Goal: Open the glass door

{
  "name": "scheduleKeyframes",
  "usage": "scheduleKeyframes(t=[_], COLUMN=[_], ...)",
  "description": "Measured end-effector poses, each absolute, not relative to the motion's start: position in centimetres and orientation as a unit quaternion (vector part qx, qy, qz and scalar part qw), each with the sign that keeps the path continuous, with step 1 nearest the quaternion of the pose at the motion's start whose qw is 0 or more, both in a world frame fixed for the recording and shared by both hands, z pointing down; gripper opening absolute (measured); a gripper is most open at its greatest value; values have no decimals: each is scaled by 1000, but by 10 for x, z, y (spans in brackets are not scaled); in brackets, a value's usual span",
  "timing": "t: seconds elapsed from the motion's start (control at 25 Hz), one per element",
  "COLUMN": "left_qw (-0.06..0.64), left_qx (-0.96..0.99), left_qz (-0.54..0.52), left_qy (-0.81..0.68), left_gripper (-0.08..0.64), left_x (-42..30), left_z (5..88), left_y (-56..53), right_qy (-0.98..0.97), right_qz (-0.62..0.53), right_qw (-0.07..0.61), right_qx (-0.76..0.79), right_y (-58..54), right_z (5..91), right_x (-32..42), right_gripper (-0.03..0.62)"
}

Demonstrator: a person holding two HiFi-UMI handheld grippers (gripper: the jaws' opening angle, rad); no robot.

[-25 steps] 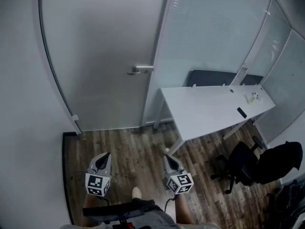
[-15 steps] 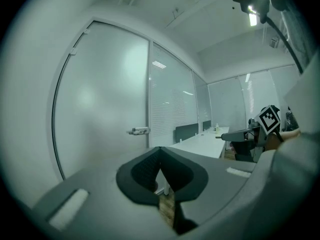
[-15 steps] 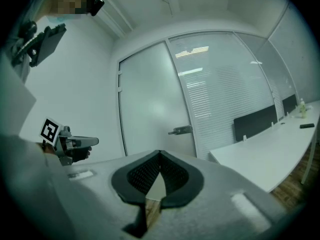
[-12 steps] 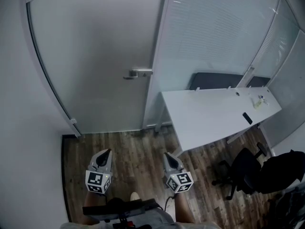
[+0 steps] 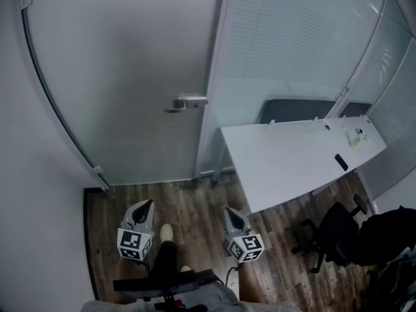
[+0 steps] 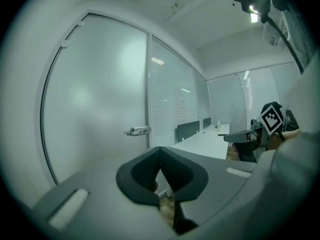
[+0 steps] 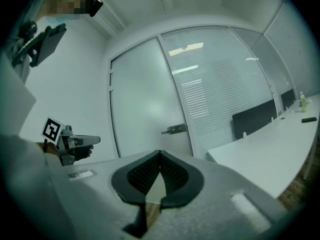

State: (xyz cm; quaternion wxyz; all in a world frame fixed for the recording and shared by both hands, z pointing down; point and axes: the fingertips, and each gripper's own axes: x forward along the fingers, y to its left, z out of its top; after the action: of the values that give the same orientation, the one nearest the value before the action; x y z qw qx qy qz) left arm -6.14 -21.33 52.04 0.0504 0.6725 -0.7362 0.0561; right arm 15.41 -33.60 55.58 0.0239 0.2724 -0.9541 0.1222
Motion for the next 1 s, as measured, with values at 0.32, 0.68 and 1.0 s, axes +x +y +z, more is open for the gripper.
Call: scheduleKeyframes(t=[0.32,0.68,1.0], left_qw=[36,32,39], left_qx=[681,700,724], left_qz=[56,55,60], left_qy=[-729,-712,-686], left_gripper=[4,3,5], left_x=[-110,-160,-187], left_z=[517,502,506], left_y=[-264,-327,-390], right_qy=[-948,-943,-933], right_qz=[119,125,130], right_qw=[20,21,25], right_qx=[294,309,335], right_y=[-383,-430,-466], right_z=[554,545,546], right_x=[115,68,48], right_gripper=[2,2,2])
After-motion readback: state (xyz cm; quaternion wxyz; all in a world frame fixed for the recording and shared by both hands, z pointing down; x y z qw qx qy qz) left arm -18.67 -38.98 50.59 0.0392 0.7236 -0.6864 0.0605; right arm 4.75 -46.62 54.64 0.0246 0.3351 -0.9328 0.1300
